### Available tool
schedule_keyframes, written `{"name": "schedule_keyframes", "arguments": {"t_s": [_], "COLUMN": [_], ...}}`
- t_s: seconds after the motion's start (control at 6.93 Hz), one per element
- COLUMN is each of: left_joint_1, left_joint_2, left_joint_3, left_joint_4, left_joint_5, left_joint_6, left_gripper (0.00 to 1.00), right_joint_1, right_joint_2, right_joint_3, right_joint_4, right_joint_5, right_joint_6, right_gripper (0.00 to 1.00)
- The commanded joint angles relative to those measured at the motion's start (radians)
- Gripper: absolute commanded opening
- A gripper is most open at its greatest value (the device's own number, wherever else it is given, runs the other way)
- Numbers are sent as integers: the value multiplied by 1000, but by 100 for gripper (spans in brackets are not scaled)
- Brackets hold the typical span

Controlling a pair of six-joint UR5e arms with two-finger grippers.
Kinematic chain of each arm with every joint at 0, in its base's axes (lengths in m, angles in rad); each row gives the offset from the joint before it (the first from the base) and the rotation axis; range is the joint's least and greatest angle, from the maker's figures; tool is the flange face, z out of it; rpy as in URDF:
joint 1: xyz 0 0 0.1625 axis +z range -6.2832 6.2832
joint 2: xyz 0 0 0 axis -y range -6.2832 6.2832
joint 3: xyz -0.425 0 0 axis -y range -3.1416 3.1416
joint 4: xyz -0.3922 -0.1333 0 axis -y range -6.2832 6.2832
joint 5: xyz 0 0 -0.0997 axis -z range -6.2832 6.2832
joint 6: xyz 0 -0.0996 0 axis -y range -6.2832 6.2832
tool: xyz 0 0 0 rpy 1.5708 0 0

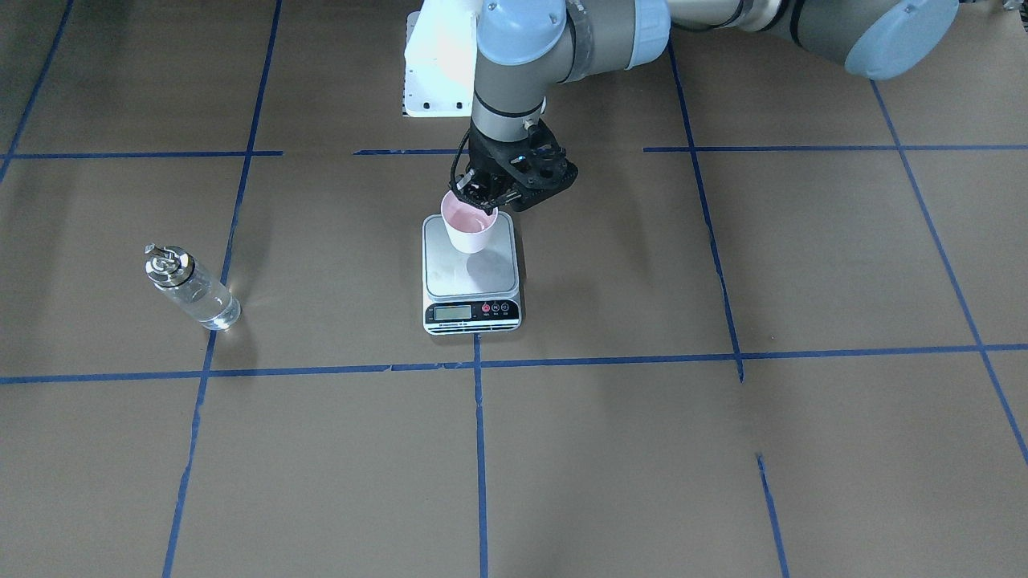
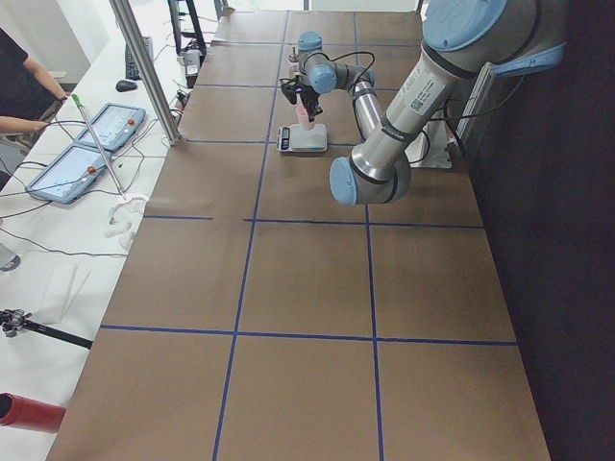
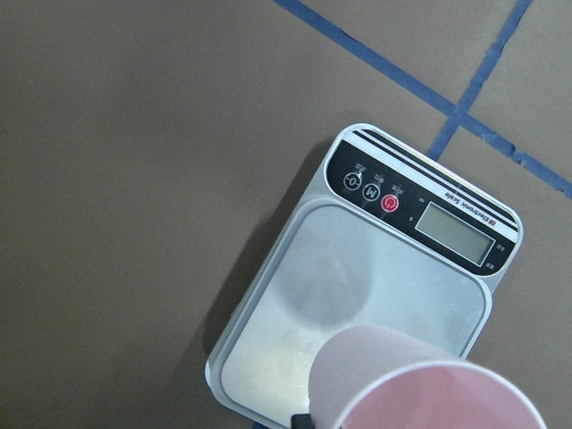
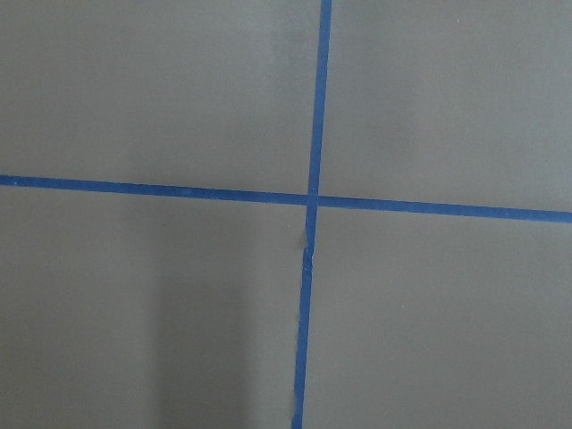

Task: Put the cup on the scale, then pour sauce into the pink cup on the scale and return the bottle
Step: 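Lift the pink cup with the left gripper and carry it over the scale, then lower the pink cup onto the scale and open the left gripper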

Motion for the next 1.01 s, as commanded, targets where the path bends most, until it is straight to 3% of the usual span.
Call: {"name": "schedule_keyframes", "arguments": {"t_s": [0.0,0.87], "left_joint_1": [18,16], "left_joint_2": [-13,1], "left_joint_3": [52,58], "left_joint_4": [-38,-38], "left_joint_5": [15,15], "left_joint_6": [-14,-6], "left_gripper": [0,0], "right_joint_1": [0,0], "right_joint_2": [-1,1], "right_joint_3": [-2,-2], "right_joint_4": [2,2], "right_joint_5": [0,0], "right_joint_6": [0,0], "right_gripper": [100,100]}}
